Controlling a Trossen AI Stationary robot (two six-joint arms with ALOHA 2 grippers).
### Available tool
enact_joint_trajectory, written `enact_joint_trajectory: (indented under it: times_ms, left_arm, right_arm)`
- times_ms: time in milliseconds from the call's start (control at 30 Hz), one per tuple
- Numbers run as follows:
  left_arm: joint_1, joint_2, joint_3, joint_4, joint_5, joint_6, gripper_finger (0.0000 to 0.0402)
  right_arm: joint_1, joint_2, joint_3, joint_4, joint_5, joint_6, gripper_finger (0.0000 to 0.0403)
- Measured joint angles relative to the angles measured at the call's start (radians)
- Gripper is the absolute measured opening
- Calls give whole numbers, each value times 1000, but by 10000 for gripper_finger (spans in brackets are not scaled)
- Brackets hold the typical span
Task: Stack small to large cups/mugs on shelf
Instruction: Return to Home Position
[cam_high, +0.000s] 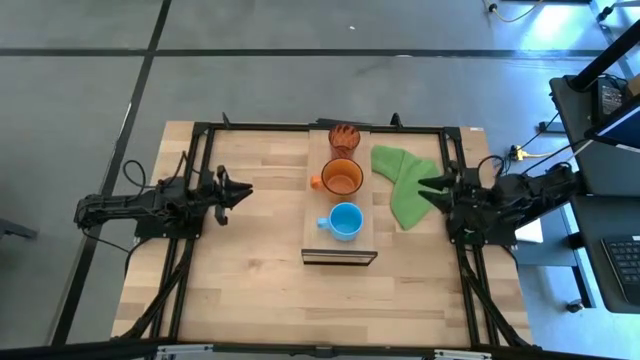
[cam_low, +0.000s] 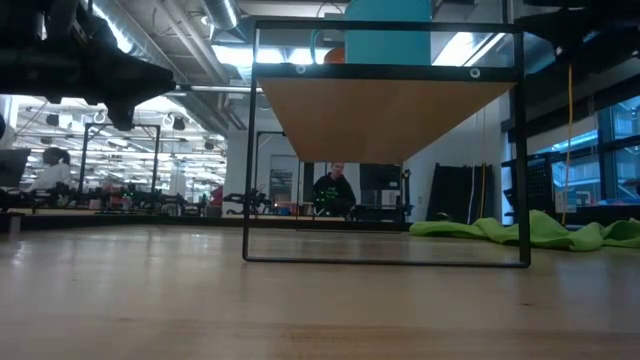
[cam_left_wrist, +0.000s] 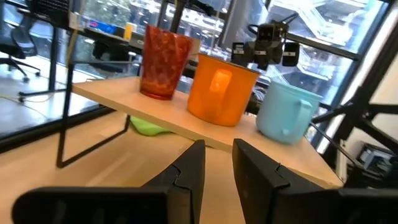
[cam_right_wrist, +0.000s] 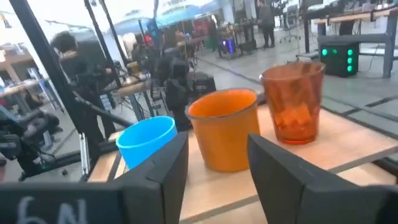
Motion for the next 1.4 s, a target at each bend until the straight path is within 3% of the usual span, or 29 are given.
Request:
enact_joint_trajectory:
  times_ms: [200,467,667,1033,1400]
  left_arm:
    - [0,0,0,2,-27,4,76]
    - [0,1,1,3,-27,3,76]
    - [0,1,1,7,-27,3,76]
    - [0,1,1,7,-27,3,76]
    - [0,1,2,7,-27,3,76]
  right_arm:
    - [0,-199,1,-30,-34,-86,165]
    - [0,-198,-89,-13,21,-78,165]
    - [0,-199,-203,218,17,-149,165]
    - [0,-200,-319,399,-10,-128,165]
    - [0,-200,-365,421,-12,-79,165]
